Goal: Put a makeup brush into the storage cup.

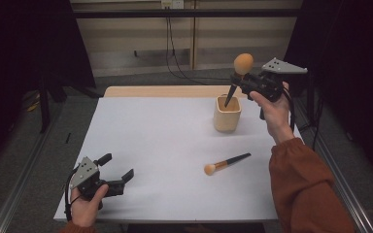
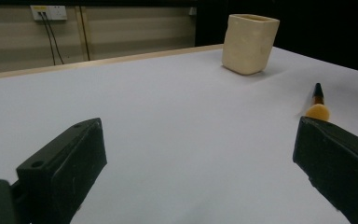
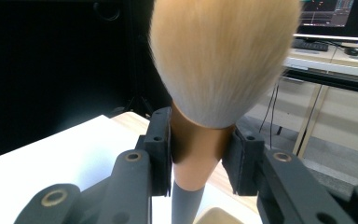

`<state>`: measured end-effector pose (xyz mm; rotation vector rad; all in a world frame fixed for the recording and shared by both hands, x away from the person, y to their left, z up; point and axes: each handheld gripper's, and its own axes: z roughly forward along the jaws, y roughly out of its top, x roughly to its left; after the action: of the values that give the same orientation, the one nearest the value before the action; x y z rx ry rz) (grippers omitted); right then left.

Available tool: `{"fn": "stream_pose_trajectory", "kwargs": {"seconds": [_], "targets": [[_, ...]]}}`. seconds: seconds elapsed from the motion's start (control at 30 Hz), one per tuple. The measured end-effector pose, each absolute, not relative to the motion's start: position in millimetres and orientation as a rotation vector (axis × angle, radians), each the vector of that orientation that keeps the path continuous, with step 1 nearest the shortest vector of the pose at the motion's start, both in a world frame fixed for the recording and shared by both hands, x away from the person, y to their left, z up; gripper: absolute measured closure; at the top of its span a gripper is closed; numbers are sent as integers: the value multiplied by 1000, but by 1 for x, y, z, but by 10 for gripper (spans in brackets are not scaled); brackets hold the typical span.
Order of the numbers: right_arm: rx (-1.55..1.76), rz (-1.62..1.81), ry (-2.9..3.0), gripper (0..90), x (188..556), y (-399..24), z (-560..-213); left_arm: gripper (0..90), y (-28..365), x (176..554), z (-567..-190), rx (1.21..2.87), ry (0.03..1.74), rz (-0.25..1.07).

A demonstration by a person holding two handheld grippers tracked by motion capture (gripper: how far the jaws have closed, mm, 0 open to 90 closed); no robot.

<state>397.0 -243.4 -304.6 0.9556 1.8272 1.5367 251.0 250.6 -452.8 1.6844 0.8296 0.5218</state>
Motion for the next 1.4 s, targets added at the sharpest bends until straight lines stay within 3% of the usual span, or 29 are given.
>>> {"fn": "stream_pose_trajectory", "kwargs": {"seconds": [0.6,1.4], "targets": [[1018,1465,1839,658,421,-245,-328,24,252,250,-452,1702,829,535],[1075,1418,1876,659,422,-254,-365,25,250,251,-453,1713,832,530]]}}
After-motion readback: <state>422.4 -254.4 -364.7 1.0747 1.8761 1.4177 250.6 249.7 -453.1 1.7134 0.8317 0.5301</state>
